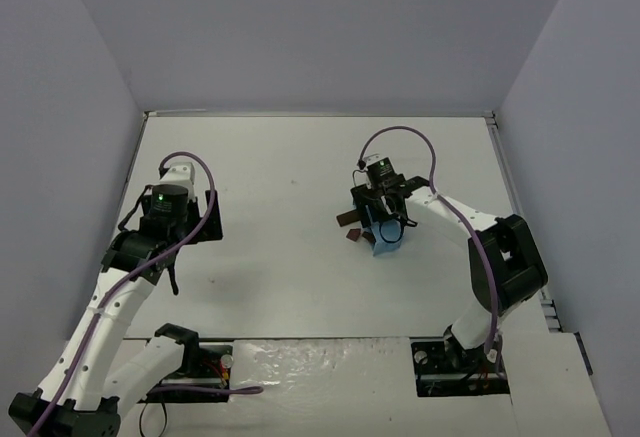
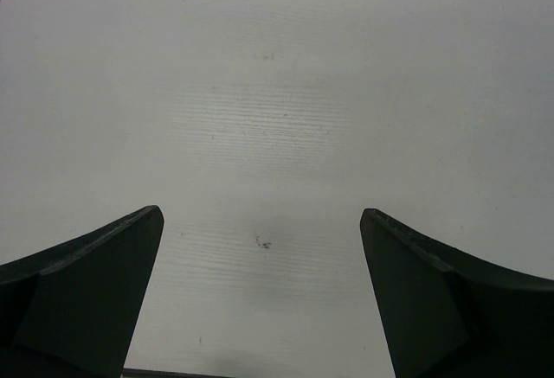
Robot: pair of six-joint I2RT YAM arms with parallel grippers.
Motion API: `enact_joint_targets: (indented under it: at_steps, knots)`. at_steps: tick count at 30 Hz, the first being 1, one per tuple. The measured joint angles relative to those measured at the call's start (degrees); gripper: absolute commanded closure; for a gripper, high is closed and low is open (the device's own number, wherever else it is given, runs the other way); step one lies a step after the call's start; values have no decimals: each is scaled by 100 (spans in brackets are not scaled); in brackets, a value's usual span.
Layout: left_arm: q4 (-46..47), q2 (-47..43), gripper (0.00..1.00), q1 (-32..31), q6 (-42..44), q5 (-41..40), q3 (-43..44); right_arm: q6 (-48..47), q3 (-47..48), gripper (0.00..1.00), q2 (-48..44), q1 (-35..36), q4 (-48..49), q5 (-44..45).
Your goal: Build the wood block tower
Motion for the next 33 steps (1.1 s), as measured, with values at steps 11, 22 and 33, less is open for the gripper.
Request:
enact_joint_targets:
  at_steps: [11,22,33]
  knots:
    - [14,-68,3,0,-1,-3,-71,-144,0,93,-80,1012,-36,1072]
    - [20,-109,3,0,-5,-45,-212,-168,226,100,290,1755,-205,2034]
    - [22,-111,3,0,-33,-70,-224,-84,493,100,513,1895,-398,2607]
